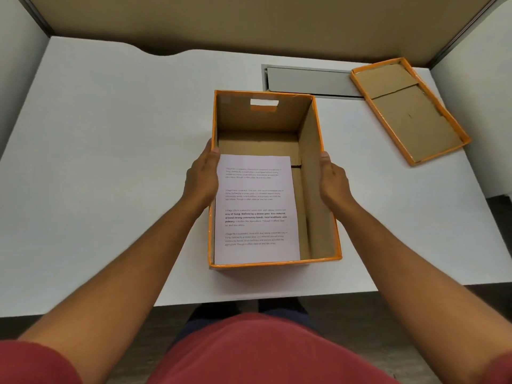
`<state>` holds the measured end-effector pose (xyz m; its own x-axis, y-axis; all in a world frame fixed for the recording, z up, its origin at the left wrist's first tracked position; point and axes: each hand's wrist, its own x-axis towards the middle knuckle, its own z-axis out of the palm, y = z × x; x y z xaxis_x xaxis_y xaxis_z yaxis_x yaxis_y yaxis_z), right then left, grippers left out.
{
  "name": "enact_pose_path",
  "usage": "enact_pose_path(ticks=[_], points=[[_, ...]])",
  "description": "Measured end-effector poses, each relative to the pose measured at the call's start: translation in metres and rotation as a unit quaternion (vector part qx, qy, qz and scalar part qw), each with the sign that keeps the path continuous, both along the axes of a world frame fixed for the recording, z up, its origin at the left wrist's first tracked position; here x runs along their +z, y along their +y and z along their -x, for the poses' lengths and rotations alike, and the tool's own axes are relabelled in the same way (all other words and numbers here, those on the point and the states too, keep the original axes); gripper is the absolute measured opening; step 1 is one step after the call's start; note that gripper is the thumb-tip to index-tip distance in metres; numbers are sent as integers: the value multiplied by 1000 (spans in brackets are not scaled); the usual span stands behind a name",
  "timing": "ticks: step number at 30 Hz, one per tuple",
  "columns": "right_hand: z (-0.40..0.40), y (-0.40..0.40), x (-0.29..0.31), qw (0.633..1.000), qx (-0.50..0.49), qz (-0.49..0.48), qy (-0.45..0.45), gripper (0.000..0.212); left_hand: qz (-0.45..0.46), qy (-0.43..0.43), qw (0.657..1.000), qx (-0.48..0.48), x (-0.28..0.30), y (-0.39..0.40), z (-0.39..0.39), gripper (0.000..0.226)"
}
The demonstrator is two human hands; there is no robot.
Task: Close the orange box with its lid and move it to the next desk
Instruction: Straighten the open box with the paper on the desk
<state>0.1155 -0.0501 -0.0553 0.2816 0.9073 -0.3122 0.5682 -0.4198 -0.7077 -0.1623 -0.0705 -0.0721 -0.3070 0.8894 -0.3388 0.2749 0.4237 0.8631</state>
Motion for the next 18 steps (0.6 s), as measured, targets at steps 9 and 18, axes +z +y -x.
enact_pose_path(ticks=[9, 18], points=[[6, -4, 6, 1000, -11, 5, 4, 58, -89, 291, 946, -107, 30, -14, -2, 67], [-21, 7, 32, 960, -31, 153, 232, 53, -184, 409, 863, -234, 76, -3, -84, 56]])
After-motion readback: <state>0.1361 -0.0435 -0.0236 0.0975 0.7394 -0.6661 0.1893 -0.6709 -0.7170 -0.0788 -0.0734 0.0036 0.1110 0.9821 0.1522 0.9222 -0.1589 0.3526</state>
